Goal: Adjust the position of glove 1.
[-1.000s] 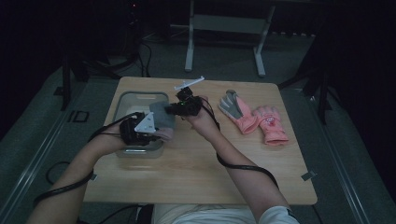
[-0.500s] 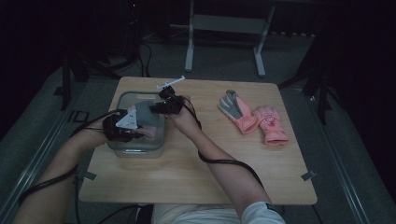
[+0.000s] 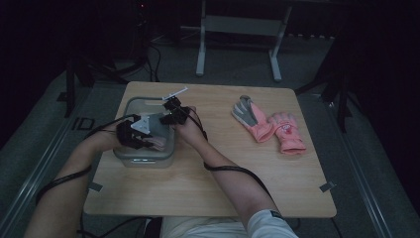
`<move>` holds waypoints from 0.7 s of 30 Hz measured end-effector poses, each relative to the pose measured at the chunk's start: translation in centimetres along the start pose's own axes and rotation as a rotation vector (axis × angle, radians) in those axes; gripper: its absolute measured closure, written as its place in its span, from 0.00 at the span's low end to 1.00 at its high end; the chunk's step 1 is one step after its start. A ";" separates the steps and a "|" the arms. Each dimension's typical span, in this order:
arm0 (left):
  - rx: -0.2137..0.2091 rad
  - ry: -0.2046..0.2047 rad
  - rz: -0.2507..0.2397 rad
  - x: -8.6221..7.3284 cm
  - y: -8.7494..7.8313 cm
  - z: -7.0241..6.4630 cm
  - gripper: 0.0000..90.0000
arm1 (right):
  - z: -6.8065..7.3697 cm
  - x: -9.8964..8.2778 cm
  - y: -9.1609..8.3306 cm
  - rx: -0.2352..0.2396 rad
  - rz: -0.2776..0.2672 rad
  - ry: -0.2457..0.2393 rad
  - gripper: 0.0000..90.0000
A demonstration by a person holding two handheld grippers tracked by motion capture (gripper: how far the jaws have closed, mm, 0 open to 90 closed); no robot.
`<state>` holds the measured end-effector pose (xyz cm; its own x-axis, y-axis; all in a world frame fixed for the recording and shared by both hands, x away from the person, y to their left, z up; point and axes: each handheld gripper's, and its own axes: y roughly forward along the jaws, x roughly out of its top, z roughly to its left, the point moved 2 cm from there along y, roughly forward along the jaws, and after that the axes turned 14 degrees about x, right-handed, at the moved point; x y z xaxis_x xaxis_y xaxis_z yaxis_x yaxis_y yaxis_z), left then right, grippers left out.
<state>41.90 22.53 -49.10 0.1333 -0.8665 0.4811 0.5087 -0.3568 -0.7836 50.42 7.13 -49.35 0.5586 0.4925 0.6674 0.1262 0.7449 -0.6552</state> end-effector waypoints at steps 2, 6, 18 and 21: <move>-0.019 -0.007 0.002 0.1 0.9 0.4 0.78 | -0.2 0.0 -0.2 -0.002 -0.009 0.003 0.78; -0.043 -0.011 0.015 0.3 1.8 0.7 0.77 | -0.3 0.0 -1.2 0.020 -0.020 0.002 0.68; -0.073 -0.094 0.070 1.0 1.9 0.8 0.64 | 1.8 -0.4 -4.8 0.057 -0.105 -0.074 0.46; -0.049 -0.160 0.069 1.1 1.3 0.8 0.53 | 1.6 -1.1 -5.8 0.072 -0.119 -0.077 0.40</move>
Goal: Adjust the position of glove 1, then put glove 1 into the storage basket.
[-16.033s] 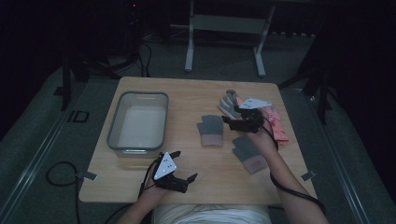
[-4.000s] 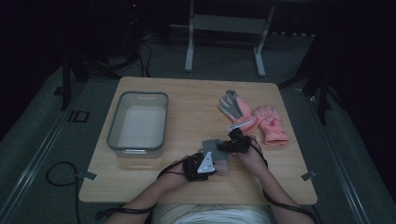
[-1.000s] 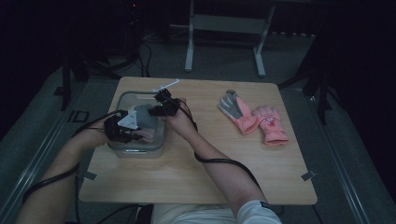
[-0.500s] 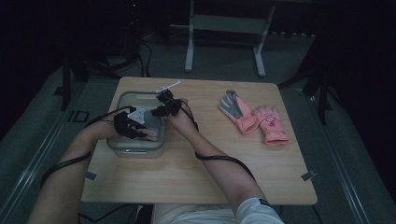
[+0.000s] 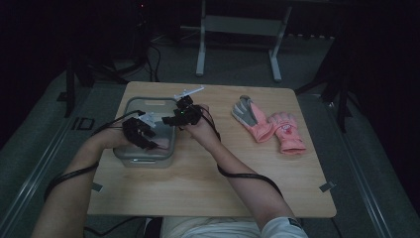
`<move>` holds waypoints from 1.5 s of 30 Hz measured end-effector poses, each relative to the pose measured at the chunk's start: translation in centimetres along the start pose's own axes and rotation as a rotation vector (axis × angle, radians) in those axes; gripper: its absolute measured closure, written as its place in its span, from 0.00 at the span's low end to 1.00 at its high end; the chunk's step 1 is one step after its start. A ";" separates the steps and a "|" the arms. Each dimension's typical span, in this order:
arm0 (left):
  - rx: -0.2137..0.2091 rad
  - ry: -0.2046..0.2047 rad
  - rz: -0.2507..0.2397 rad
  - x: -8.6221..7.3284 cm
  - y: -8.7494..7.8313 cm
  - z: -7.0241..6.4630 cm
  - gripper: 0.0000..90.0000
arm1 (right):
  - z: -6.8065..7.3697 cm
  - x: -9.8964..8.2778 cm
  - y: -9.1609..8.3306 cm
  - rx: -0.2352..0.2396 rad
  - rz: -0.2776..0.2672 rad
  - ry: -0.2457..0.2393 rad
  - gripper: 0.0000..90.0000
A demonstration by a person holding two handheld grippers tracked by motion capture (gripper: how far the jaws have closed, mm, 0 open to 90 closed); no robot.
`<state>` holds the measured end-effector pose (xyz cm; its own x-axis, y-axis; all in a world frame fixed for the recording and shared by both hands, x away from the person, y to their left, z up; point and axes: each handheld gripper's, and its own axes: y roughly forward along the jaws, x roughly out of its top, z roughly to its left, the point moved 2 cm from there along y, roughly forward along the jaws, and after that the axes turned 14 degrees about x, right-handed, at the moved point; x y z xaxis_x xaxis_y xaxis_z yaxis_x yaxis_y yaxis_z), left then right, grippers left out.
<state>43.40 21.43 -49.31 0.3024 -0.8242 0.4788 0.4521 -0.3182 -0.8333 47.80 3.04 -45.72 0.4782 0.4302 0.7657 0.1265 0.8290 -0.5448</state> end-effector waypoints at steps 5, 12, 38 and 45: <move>0.038 -0.100 -0.054 0.5 -1.7 0.0 0.25 | 0.1 -0.9 -1.2 0.048 0.009 -0.011 0.27; 0.034 -0.147 -0.099 2.2 -3.3 -2.0 0.07 | 0.6 -2.1 -3.3 0.056 0.016 -0.048 0.19; -0.054 -0.082 -0.337 9.3 -3.5 -11.2 0.04 | -0.7 -7.7 -14.3 -0.116 -0.101 -0.134 0.15; -0.044 -0.075 -0.335 9.9 -2.6 -12.5 0.04 | -2.2 -9.5 -16.5 -0.144 -0.081 -0.134 0.28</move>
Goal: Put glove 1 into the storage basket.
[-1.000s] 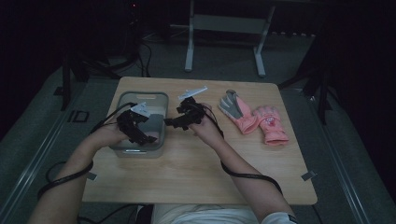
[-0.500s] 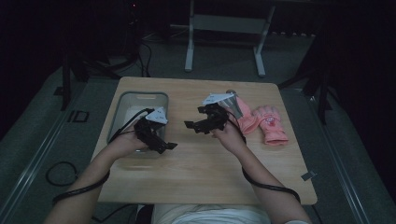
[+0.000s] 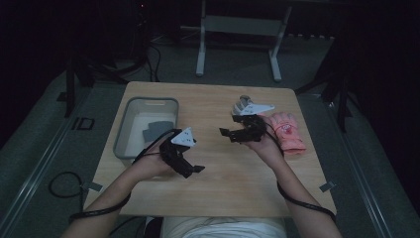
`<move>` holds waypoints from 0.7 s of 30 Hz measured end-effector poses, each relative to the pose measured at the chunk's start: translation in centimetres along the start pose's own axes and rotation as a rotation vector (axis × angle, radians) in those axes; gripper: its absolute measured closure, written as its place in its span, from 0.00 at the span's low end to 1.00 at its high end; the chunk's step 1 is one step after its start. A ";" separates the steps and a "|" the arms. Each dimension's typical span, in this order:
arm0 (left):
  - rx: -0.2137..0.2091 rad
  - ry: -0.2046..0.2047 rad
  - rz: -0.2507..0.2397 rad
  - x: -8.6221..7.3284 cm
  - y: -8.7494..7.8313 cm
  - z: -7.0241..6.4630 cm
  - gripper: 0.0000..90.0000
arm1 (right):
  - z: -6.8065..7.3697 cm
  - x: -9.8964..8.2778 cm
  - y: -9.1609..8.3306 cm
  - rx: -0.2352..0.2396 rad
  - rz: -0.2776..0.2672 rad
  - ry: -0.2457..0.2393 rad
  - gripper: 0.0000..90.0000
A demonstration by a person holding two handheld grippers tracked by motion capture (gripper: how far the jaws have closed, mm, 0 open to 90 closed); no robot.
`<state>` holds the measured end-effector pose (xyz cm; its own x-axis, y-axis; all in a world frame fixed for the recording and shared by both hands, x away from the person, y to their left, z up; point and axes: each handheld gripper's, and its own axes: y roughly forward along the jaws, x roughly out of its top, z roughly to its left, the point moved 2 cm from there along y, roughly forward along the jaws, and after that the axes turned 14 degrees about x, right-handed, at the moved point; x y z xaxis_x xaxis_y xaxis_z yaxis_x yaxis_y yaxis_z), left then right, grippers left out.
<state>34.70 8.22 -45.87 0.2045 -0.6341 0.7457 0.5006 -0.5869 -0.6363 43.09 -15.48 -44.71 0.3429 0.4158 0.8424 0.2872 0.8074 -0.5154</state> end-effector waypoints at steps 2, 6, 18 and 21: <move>-0.004 -0.004 -0.002 -0.3 0.7 -1.0 0.04 | -0.8 -0.7 -0.7 -0.029 0.003 0.012 0.36; -0.010 0.006 -0.013 -0.7 1.5 -2.5 0.04 | -2.4 -1.7 -2.0 -0.074 -0.009 0.041 0.44; -0.006 0.017 0.003 -3.3 4.2 -6.3 0.04 | -7.7 -4.0 -4.9 -0.178 0.016 0.057 0.65; 0.035 -0.014 -0.019 -4.2 4.5 -7.0 0.04 | -9.0 -4.3 -4.9 -0.194 0.028 0.063 0.66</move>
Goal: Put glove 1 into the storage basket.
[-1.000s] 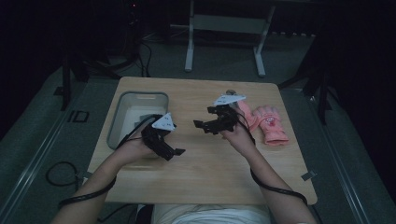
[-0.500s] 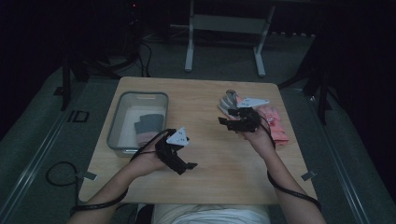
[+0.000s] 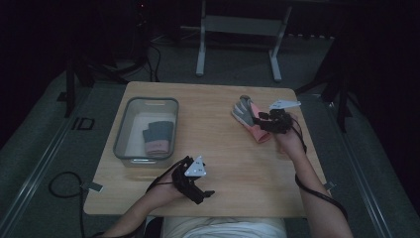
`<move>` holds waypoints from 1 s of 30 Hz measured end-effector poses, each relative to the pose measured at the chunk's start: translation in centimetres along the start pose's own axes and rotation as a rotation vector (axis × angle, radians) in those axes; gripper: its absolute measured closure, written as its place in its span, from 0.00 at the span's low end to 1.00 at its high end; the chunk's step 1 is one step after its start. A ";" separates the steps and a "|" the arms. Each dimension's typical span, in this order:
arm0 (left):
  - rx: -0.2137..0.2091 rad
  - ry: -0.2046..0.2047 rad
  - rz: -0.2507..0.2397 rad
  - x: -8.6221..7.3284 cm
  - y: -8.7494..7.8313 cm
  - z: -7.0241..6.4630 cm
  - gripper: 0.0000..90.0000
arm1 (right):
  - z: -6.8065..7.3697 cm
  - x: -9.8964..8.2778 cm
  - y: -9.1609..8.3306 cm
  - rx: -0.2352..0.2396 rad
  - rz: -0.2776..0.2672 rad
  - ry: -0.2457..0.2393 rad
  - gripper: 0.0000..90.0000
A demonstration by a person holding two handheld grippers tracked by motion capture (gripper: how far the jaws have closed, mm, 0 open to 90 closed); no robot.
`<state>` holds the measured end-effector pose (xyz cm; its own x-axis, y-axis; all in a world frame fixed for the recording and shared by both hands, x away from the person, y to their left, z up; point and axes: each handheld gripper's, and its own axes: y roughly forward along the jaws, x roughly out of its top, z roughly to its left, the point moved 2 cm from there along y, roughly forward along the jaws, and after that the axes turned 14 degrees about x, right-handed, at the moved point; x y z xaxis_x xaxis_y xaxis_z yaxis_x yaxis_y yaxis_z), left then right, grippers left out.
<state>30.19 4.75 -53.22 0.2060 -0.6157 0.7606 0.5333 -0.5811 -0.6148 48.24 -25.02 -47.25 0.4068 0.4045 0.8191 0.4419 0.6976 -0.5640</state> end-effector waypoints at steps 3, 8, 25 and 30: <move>-0.012 -0.049 -0.014 -0.6 0.1 -0.5 0.04 | -1.5 -0.2 0.6 -0.003 0.028 0.026 0.72; 0.003 -0.066 -0.010 -1.1 0.3 -0.9 0.04 | -3.4 0.0 2.6 -0.001 0.106 0.059 0.75; 0.028 -0.091 -0.064 -1.5 0.3 -1.7 0.04 | -7.4 -1.3 9.0 -0.032 0.300 0.019 0.69; 0.051 -0.074 -0.065 -1.6 0.2 -1.9 0.04 | -6.7 -1.8 9.7 -0.067 0.313 0.023 0.90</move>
<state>28.42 4.67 -54.94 0.2287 -0.5359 0.8127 0.5881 -0.5893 -0.5540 57.13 -22.90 -54.91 0.5490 0.5790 0.6028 0.3438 0.5009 -0.7943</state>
